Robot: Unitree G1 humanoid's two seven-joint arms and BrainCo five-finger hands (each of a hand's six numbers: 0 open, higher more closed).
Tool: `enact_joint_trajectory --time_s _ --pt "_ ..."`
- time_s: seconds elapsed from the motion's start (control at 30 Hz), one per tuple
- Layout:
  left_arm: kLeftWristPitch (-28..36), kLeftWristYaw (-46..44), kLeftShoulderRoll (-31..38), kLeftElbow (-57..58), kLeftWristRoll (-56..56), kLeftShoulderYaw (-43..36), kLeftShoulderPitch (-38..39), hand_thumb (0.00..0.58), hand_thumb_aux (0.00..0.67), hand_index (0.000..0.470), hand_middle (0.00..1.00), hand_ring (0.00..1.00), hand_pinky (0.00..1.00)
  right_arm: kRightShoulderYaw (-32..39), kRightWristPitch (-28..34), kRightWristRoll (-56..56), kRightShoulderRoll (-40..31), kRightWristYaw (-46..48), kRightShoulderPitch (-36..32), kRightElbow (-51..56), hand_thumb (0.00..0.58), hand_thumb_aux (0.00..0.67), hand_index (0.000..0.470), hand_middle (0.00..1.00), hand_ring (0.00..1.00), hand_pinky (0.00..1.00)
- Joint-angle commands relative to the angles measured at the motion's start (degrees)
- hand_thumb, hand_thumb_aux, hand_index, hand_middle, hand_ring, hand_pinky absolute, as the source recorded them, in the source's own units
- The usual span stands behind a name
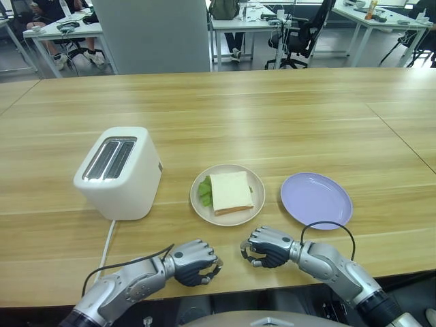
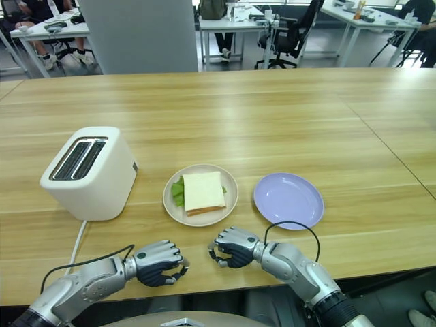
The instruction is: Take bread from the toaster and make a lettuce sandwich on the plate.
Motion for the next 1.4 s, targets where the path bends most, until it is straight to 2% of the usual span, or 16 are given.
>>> enact_joint_trajectory --time_s 0.03,0.2,0.3,0.5,0.57,0.7,0.73,0.77,0.8,0.83,0.87,0.9,0.93,1.17,1.27,1.4 --pt "3.51 -0.40 -1.55 5.02 5.63 -2.15 -3.90 0.580 0.670 0.460 1.00 1.00 1.00 1.16 1.36 -1.87 0.92 -0.95 -2.77 4.05 0.580 0.670 0.460 1.00 1.00 1.00" --pt "7.96 -1.00 -5.69 13.46 10.54 -5.06 -14.80 0.580 0.670 0.460 1.00 1.00 1.00 3.05 1.34 -3.87 2.50 -2.44 -11.45 13.68 0.580 0.670 0.460 1.00 1.00 1.00" --pt "11.05 0.42 -9.11 23.00 13.02 -7.04 -23.38 0.580 0.670 0.460 1.00 1.00 1.00 4.74 1.82 -5.77 5.12 -5.52 -19.97 24.96 0.580 0.670 0.460 1.00 1.00 1.00" --pt "18.61 13.71 -17.45 56.42 15.55 -9.72 -46.90 0.580 0.670 0.460 1.00 1.00 1.00 6.98 8.48 -8.54 15.68 -21.29 -41.44 56.95 0.580 0.670 0.460 1.00 1.00 1.00" --pt "18.41 17.70 -17.96 58.78 13.82 -9.15 -48.94 0.580 0.670 0.460 1.00 1.00 1.00 6.76 8.41 -7.92 16.90 -25.41 -44.39 60.33 0.580 0.670 0.460 1.00 1.00 1.00" --pt "17.56 23.83 -16.49 52.72 9.34 -5.91 -46.29 0.580 0.670 0.460 1.00 1.00 1.00 6.63 5.29 -6.91 16.23 -31.16 -46.22 61.17 0.580 0.670 0.460 1.00 1.00 1.00" --pt "17.39 25.33 -15.87 48.35 7.52 -4.16 -44.05 0.569 0.578 0.397 1.00 1.00 1.00 6.53 4.51 -6.77 15.50 -32.64 -46.13 60.52 0.580 0.670 0.460 1.00 1.00 1.00" --pt "17.01 26.27 -15.47 43.53 4.94 -1.98 -41.27 0.390 0.286 0.197 1.00 1.00 1.00 6.29 3.30 -6.45 14.62 -34.00 -45.67 59.56 0.580 0.654 0.449 0.94 0.94 0.94" --pt "15.56 26.98 -15.76 39.06 0.80 0.90 -38.16 0.000 0.000 0.000 0.63 0.63 0.63 5.61 1.68 -5.52 13.76 -34.74 -44.73 58.29 0.297 0.202 0.139 0.69 0.69 0.69" --pt "14.47 27.14 -16.32 35.82 -2.73 3.16 -35.84 0.000 0.000 0.000 0.53 0.53 0.53 4.89 0.09 -4.43 13.11 -35.13 -43.85 57.26 0.096 0.058 0.040 0.60 0.60 0.60" --pt "13.64 26.83 -16.79 32.77 -5.87 5.12 -33.76 0.000 0.000 0.000 0.24 0.24 0.24 3.74 -1.62 -2.79 12.62 -35.42 -42.78 56.19 0.000 0.000 0.000 0.12 0.12 0.12" --pt "12.09 26.89 -17.08 29.57 -8.64 6.70 -31.92 0.000 0.000 0.000 0.10 0.10 0.10 2.42 -3.73 -0.72 11.89 -35.27 -41.37 54.47 0.000 0.000 0.000 0.00 0.00 0.00" --pt "10.63 26.90 -17.62 26.71 -11.38 8.17 -30.43 0.000 0.000 0.000 0.00 0.00 0.00 1.22 -6.03 1.02 11.14 -35.50 -39.96 52.71 0.000 0.000 0.000 0.00 0.00 0.00" --pt "4.86 23.71 -23.54 11.97 -30.08 15.70 -24.41 0.000 0.000 0.000 0.00 0.00 0.00 -7.92 -15.89 17.83 9.56 -29.36 -29.43 38.16 0.000 0.000 0.000 0.00 0.00 0.00" --pt "5.31 23.66 -26.77 8.56 -35.06 18.12 -23.28 0.000 0.000 0.000 0.00 0.00 0.00 -11.72 -15.71 29.03 11.47 -22.44 -25.13 32.69 0.000 0.000 0.000 0.00 0.00 0.00" --pt "3.95 24.32 -29.12 8.18 -35.34 19.33 -21.84 0.000 0.000 0.000 0.00 0.00 0.00 -13.64 -14.92 31.75 12.32 -18.89 -22.59 28.29 0.000 0.000 0.000 0.00 0.00 0.00"
